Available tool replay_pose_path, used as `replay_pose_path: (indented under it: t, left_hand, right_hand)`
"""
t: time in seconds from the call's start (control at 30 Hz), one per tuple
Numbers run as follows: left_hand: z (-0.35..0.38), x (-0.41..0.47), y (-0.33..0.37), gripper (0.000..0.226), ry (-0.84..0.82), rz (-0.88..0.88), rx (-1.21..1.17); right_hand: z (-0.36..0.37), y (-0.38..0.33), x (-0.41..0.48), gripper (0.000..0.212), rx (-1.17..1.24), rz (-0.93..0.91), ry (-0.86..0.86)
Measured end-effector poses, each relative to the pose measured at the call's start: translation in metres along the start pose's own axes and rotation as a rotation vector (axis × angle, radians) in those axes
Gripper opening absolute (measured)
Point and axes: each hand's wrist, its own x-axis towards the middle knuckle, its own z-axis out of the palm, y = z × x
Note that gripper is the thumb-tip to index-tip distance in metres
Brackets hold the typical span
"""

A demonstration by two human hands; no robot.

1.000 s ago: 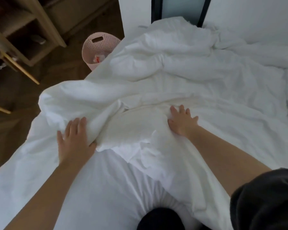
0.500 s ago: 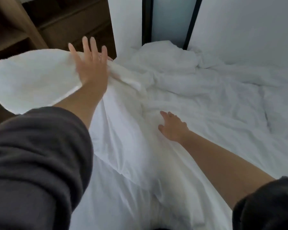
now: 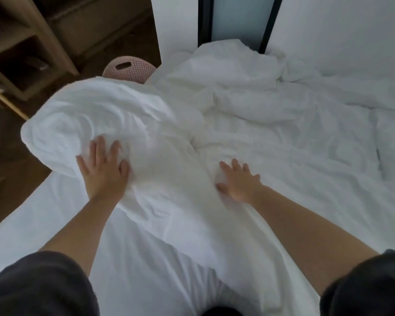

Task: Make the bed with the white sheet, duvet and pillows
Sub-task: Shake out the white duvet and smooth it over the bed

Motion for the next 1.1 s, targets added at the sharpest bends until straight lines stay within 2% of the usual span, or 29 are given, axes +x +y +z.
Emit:
replay_pose_path:
  t: [0.07, 0.17, 0.27, 0.33, 0.37, 0.43, 0.57, 0.7, 0.73, 0.83, 0.93, 0.97, 1.03, 1.07, 1.1]
  left_hand:
    - [0.003, -0.023, -0.004, 0.062, -0.003, -0.234, -0.118]
    - [0.009, -0.044, -0.004, 0.077, -0.025, -0.759, -0.640]
    - [0.011, -0.061, 0.000, 0.049, -0.080, -1.135, -1.397]
    - [0.015, -0.069, 0.006, 0.046, -0.235, -1.165, -1.793]
    - [0.014, -0.073, 0.012, 0.048, -0.352, -1.088, -1.850]
    - [0.011, -0.078, 0.025, 0.046, -0.504, -0.974, -1.737]
    - [-0.016, -0.062, 0.023, 0.037, -0.425, -0.962, -1.577]
    - [-0.081, -0.045, -0.006, 0.017, -0.479, -0.836, -1.529]
    - [-0.090, -0.047, -0.015, 0.019, -0.460, -0.846, -1.463]
    - [-0.080, -0.073, -0.035, 0.045, -0.376, -0.938, -1.233]
    - [-0.049, -0.112, -0.033, 0.053, -0.377, -0.815, -0.911]
    - [-0.042, -0.127, -0.030, 0.053, -0.370, -0.663, -0.705]
    - [-0.031, -0.158, -0.028, 0.058, -0.289, -0.134, -0.167]
    - [-0.026, -0.174, -0.026, 0.071, -0.224, 0.145, -0.043]
    - [-0.024, -0.191, -0.022, 0.084, -0.175, 0.358, -0.040]
  right_hand:
    - [0.004, 0.001, -0.006, 0.068, -0.009, -0.028, 0.001]
    - [0.013, 0.001, -0.023, 0.058, -0.009, -0.104, 0.011]
    - [0.023, 0.003, -0.049, 0.049, 0.090, -0.158, -0.002]
    - [0.031, 0.008, -0.066, 0.051, 0.167, -0.136, -0.013]
    - [0.036, 0.011, -0.074, 0.054, 0.202, -0.118, -0.014]
    - [0.045, 0.017, -0.090, 0.060, 0.237, -0.093, -0.019]
    - [0.051, 0.029, -0.119, 0.067, 0.251, -0.035, -0.068]
    - [0.033, 0.028, -0.141, 0.068, 0.271, -0.046, -0.032]
    - [0.027, 0.027, -0.147, 0.066, 0.274, -0.068, -0.009]
    - [0.029, 0.028, -0.166, 0.068, 0.239, -0.080, -0.028]
    - [0.060, 0.043, -0.185, 0.080, 0.127, -0.039, -0.142]
    - [0.071, 0.050, -0.193, 0.083, 0.076, -0.039, -0.141]
    - [0.090, 0.069, -0.215, 0.084, -0.005, -0.083, -0.065]
    - [0.099, 0.082, -0.229, 0.084, -0.044, -0.113, -0.018]
    - [0.107, 0.095, -0.243, 0.085, -0.089, -0.131, 0.010]
